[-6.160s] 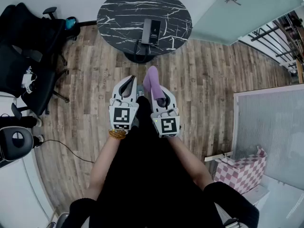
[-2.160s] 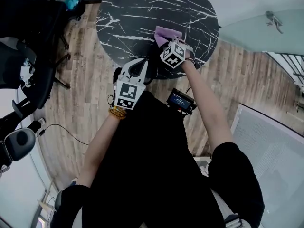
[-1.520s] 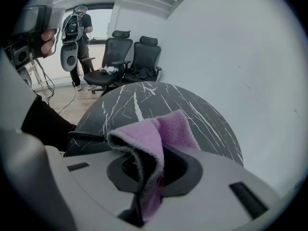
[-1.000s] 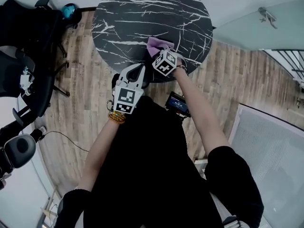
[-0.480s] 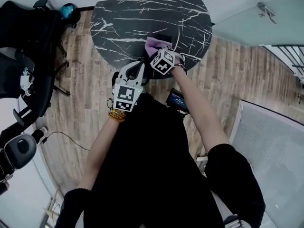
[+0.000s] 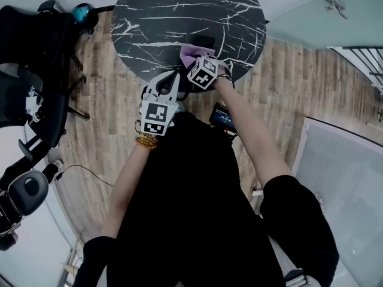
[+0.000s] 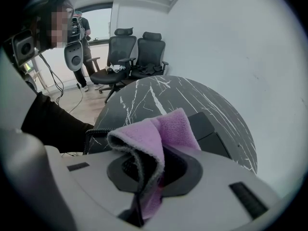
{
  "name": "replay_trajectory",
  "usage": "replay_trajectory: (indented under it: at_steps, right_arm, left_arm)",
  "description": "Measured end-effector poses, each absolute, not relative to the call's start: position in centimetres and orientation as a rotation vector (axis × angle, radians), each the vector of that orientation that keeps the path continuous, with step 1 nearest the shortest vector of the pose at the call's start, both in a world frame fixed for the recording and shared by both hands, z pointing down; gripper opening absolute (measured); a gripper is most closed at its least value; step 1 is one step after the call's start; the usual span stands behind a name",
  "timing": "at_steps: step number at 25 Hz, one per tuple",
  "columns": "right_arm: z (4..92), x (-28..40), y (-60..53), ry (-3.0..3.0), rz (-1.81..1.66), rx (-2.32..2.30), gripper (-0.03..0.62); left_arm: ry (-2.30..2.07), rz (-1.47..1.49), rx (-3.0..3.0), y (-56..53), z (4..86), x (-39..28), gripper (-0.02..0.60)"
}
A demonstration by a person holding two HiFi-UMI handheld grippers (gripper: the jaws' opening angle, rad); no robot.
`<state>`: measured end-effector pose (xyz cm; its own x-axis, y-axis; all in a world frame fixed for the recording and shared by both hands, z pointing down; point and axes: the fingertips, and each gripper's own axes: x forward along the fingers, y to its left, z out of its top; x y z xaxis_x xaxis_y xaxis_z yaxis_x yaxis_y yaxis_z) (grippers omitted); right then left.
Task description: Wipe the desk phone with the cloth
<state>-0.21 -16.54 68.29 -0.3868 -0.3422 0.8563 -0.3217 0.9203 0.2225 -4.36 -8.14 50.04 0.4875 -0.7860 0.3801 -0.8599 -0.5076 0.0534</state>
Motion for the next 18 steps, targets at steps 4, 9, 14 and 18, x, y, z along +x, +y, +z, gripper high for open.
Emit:
replay_trajectory:
  at_steps: [4,9,14,18]
  right_arm:
    - [68.7,-0.7,-15.3,-1.993,-0.003,0.454,0.058]
    - [69.1,-1.0,-14.0,-1.997,0.013,0.430,0.058]
    - [69.7,-1.4,-13.2,-1.998,0.034,0.424,0.058]
    - [70.2,-1.8,-12.5,-2.002,0.047,0.407,0.058]
  left_arm:
    - [-1.417,0.455,2.487,-8.1,50.2,-4.8,0.020]
    - [-1.401,0.459,2.498,-7.9,50.1,-4.2,0.020]
    - [-1.390,0.468,2.496,-7.6,50.4,-4.2,0.020]
    - [-1.390,0.467,2.493,-7.6,50.4,-4.2,0.020]
